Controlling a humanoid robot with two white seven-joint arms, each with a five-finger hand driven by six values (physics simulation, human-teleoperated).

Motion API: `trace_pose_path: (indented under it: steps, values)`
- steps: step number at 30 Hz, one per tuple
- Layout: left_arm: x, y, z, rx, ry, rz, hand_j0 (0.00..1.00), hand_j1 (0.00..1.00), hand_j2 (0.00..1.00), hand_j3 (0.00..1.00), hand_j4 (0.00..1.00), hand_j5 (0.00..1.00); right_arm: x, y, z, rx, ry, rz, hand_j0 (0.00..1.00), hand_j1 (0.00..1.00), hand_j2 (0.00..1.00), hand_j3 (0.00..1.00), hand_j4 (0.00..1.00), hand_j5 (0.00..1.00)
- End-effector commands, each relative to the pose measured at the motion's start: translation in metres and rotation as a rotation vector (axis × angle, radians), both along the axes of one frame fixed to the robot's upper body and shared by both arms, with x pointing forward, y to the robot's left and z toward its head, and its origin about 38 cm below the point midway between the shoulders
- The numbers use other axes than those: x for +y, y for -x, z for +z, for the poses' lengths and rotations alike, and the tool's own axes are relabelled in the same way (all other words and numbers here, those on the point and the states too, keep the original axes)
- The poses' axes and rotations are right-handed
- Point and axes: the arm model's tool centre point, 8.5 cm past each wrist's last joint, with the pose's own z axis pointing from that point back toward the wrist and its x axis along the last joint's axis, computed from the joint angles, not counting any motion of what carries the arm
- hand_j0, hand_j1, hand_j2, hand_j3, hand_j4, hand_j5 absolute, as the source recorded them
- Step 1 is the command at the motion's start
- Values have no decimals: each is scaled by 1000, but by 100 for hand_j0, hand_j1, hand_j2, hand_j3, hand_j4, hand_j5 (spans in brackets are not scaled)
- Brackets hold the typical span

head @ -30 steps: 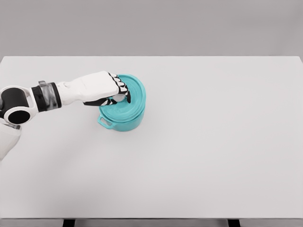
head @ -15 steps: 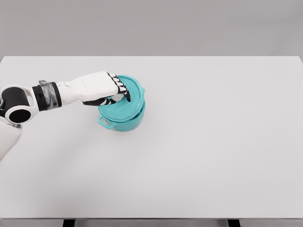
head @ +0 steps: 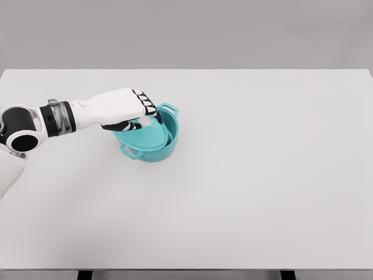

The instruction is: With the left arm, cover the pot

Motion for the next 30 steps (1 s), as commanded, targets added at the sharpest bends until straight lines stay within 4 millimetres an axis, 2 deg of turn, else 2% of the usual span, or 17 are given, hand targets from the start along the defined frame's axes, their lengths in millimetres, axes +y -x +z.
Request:
trace_pose_path:
  steps: [1, 7, 11, 13, 26, 30]
  values:
    - [0, 0, 1, 2, 6, 1, 66, 66, 66, 66, 66, 66, 0, 0, 0, 1, 0, 0, 100, 100, 100, 100, 100, 100]
    - [0, 0, 0, 5, 7, 2, 67, 67, 67, 67, 67, 67, 0, 0, 0, 1, 0, 0, 100, 100, 100, 100, 100, 100]
    - [1, 0, 1, 3, 7, 3, 78, 78, 78, 78, 78, 78, 0, -1, 0, -1, 0, 0, 100, 100, 100, 100, 100, 100]
    - [2, 0, 1, 2, 6, 5, 81, 81, 81, 81, 81, 81, 0, -1, 0, -1, 0, 0, 100, 100, 100, 100, 100, 100]
    - [1, 0, 1, 3, 7, 3, 85, 85, 85, 85, 85, 85, 0, 0, 0, 1, 0, 0, 100, 100, 100, 100, 100, 100]
    - [0, 0, 0, 3, 10, 1, 90, 90, 90, 90, 90, 90, 0, 0, 0, -1, 0, 0, 100, 100, 100, 100, 100, 100]
